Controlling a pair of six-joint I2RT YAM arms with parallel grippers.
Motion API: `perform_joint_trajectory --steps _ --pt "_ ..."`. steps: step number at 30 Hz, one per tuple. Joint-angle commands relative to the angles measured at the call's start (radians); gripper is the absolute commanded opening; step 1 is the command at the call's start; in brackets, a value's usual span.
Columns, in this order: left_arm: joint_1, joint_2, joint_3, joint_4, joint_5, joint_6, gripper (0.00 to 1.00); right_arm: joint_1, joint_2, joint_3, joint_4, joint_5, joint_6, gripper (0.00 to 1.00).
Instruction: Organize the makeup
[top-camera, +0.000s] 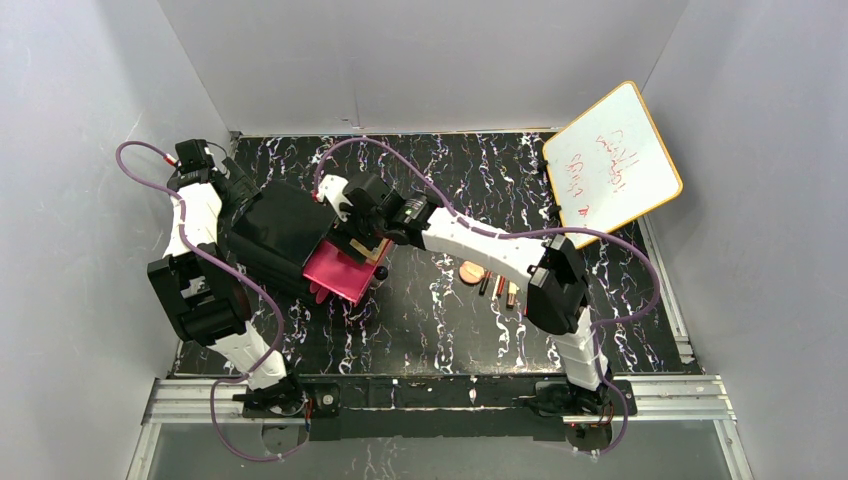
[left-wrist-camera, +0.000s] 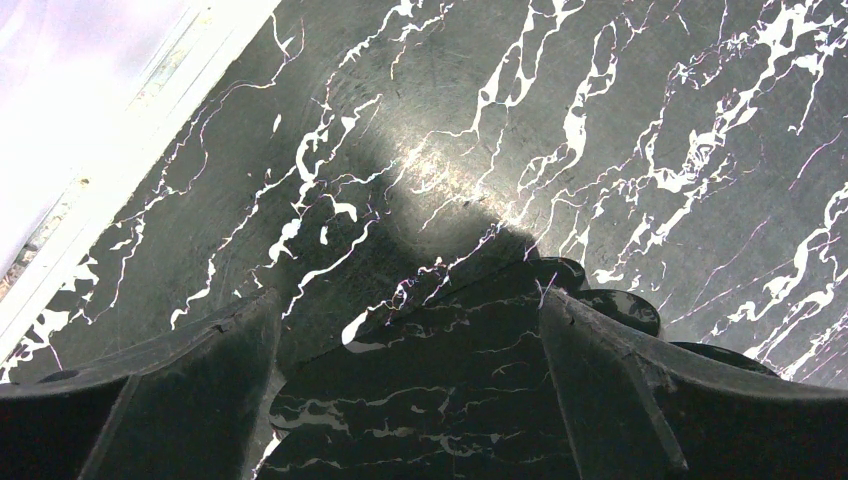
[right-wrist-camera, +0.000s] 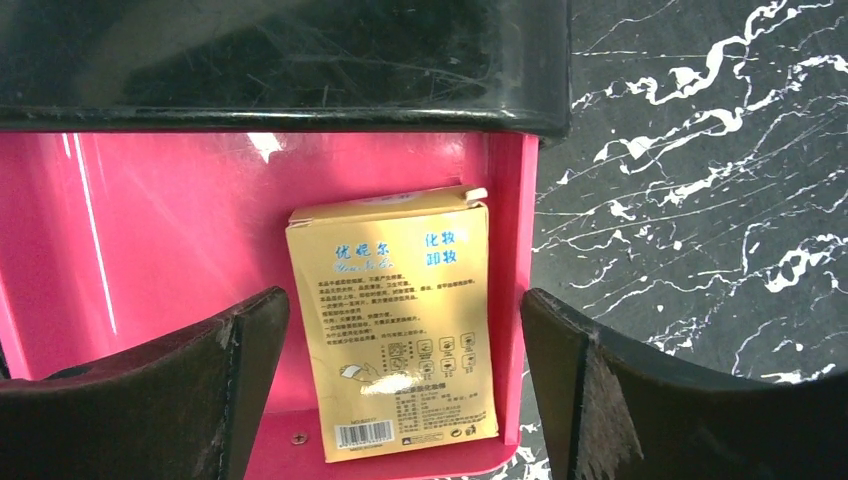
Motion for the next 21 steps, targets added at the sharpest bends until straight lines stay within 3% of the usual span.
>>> perform_joint_trajectory --steps 1,6,13,21 --pt "-0.007 -0.012 0.004 -0.056 0.035 0.025 0.98 0.0 -0.042 -0.001 0.064 0.063 -0.013 0.95" --pt "-0.007 -0.013 0.004 -0.056 0.036 0.027 0.98 -0.025 -0.136 -0.024 0.138 0.202 -0.012 0.98" --pt "-0.008 -0.013 0.006 -0.056 0.039 0.027 0.98 -0.138 -0.294 -0.049 0.045 0.445 0.15 0.97" --pt "-0.007 -0.012 0.006 -0.054 0.045 0.027 0.98 -0.219 -0.544 -0.329 -0.097 0.539 0.445 0.95"
